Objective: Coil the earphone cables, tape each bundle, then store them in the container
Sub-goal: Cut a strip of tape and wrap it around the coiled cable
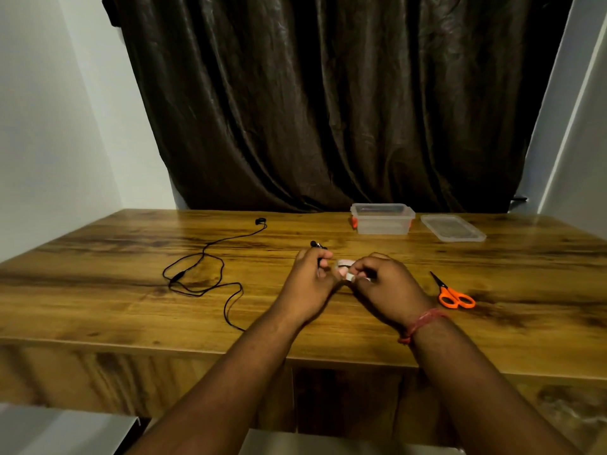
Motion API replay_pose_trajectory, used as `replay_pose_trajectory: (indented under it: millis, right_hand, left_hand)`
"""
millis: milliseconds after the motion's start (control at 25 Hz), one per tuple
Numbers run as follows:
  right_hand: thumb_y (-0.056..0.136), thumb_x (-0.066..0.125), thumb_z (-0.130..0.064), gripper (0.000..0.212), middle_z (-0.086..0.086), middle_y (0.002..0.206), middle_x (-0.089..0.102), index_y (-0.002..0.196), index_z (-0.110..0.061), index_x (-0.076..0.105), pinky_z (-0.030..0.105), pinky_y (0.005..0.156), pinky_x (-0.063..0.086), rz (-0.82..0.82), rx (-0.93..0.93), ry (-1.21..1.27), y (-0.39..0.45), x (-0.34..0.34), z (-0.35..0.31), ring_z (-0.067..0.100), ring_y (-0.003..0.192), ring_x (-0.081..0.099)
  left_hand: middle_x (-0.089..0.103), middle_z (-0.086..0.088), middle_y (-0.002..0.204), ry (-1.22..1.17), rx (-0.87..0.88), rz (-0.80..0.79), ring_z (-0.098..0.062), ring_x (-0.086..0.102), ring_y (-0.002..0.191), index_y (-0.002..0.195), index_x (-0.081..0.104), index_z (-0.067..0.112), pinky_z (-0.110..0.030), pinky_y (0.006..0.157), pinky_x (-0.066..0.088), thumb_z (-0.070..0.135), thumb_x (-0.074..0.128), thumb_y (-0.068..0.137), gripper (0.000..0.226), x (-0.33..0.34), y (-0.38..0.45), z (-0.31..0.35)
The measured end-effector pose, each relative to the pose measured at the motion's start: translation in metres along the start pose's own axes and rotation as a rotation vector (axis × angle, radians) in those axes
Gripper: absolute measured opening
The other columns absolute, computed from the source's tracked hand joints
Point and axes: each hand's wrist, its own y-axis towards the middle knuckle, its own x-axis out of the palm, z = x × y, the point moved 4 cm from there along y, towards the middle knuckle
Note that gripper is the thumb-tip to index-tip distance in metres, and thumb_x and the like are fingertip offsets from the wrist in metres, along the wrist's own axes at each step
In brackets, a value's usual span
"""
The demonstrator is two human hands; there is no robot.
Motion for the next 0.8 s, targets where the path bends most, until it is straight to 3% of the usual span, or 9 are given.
replay_pose_trajectory:
  millis: [80, 240, 400, 520, 800]
  right_hand:
    - [0.086, 0.071, -0.019, 0.006, -0.009, 0.093, 0.061, 0.089, -0.023, 0.072, 0.033, 0.083, 0.051, 0.007, -0.062, 0.139, 0.000, -0.001, -0.005, 0.008, 0.089, 0.059]
    - [0.086, 0.071, -0.020, 0.004, -0.007, 0.091, 0.061, 0.082, -0.021, 0.072, 0.030, 0.078, 0.051, 0.058, -0.009, 0.330, -0.003, -0.008, -0.010, 0.008, 0.088, 0.059]
    - [0.085, 0.070, -0.019, 0.003, -0.008, 0.091, 0.060, 0.086, -0.017, 0.072, 0.021, 0.075, 0.046, 0.108, -0.027, 0.278, -0.005, -0.012, -0.012, 0.003, 0.086, 0.056]
    - [0.086, 0.067, -0.022, 0.007, -0.009, 0.091, 0.058, 0.090, -0.017, 0.071, 0.014, 0.072, 0.042, 0.132, -0.100, 0.177, -0.005, -0.012, -0.015, 0.000, 0.087, 0.053]
    - [0.089, 0.066, -0.021, 0.013, -0.007, 0.095, 0.057, 0.099, -0.017, 0.071, 0.029, 0.082, 0.046, 0.169, -0.173, 0.036, -0.005, -0.011, -0.018, 0.010, 0.095, 0.053]
  left_hand:
    - [0.046, 0.004, 0.111, 0.114, 0.052, -0.005, 0.001, 0.050, 0.095, 0.116, 0.062, 0.016, 0.000, 0.073, 0.039, 0.028, 0.069, 0.089, 0.031, 0.000, 0.000, 0.003]
    - [0.046, 0.003, 0.105, 0.159, 0.096, -0.034, 0.000, 0.050, 0.094, 0.105, 0.068, 0.023, -0.009, 0.075, 0.040, 0.027, 0.063, 0.093, 0.014, 0.001, -0.001, 0.004]
    - [0.048, 0.006, 0.109, 0.141, 0.111, 0.023, -0.001, 0.052, 0.100, 0.114, 0.064, 0.024, -0.020, 0.088, 0.049, 0.025, 0.064, 0.092, 0.022, -0.002, -0.002, 0.006]
    - [0.047, 0.008, 0.111, 0.225, 0.147, 0.104, -0.005, 0.052, 0.104, 0.112, 0.061, 0.025, -0.024, 0.087, 0.049, 0.029, 0.066, 0.090, 0.022, -0.004, -0.004, 0.009]
    - [0.049, 0.008, 0.110, 0.366, 0.176, 0.205, -0.004, 0.053, 0.100, 0.107, 0.063, 0.025, -0.024, 0.083, 0.050, 0.033, 0.061, 0.093, 0.016, -0.004, -0.006, 0.014]
